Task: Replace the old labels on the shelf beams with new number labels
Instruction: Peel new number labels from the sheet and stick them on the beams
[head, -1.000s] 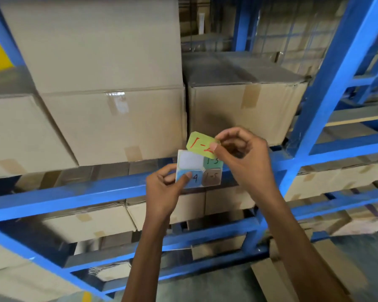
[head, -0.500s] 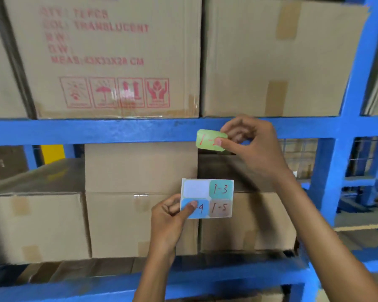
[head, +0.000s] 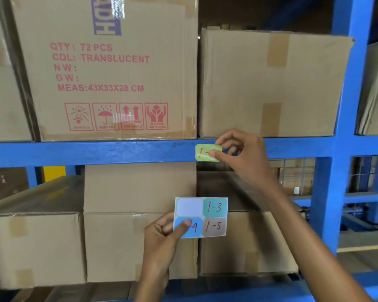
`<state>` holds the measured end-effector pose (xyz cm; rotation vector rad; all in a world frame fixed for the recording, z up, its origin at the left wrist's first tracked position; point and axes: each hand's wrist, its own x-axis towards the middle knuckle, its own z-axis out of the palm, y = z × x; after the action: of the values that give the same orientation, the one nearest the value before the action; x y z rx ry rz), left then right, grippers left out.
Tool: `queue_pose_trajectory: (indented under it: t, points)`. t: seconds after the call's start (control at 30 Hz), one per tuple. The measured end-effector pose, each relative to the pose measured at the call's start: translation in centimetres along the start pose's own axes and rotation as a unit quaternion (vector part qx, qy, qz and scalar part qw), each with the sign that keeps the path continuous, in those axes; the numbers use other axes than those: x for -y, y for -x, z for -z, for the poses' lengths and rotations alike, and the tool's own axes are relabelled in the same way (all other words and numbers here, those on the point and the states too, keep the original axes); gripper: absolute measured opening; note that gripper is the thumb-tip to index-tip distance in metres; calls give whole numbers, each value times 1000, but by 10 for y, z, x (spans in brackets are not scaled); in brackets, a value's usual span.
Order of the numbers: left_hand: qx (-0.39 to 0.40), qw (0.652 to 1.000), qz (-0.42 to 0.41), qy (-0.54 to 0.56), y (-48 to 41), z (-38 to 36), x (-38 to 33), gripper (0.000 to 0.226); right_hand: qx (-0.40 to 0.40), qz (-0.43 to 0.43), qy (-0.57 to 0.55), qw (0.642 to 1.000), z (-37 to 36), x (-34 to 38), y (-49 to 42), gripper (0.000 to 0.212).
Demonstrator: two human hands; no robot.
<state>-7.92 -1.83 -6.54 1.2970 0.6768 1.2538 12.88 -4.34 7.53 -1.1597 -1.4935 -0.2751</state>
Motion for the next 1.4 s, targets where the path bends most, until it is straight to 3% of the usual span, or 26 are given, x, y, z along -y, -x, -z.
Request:
queue_pose_trajectory:
  t: [0.7,0.83,0.93,1.03,1.1,1.17,1.27,1.33,1.4]
  points:
    - [-45,999,-12,-19,8,5,-9,18,-121,-9,160,980,-12,14,3,35]
    - [-33,999,-16,-22,11,4,-12,20,-121,-45,138,982,-4,9,-4,44]
    - [-31,999,-14,-22,16,5,-13,20,-114,-65,113,985,2,5,-7,40]
    - [-32,999,-14,-17,20,7,-14,20,-155,-70,80,982,4,3,-3,34]
    - [-34,999,-17,-16,23,10,-15,20,-209,-27,103,972,-1,6,6,24]
    - [-39,999,-18,-16,25,15,-14,19,-248,77,166,951,-12,8,20,20]
    - [-52,998,-14,-11,27,21,-11,17,-211,199,237,927,-36,5,40,52]
    - [-60,998,-10,-9,28,26,-9,16,-130,206,305,920,-50,-1,45,78]
    - [-70,997,-2,-6,29,31,-7,15,-54,180,414,891,-63,-12,42,95]
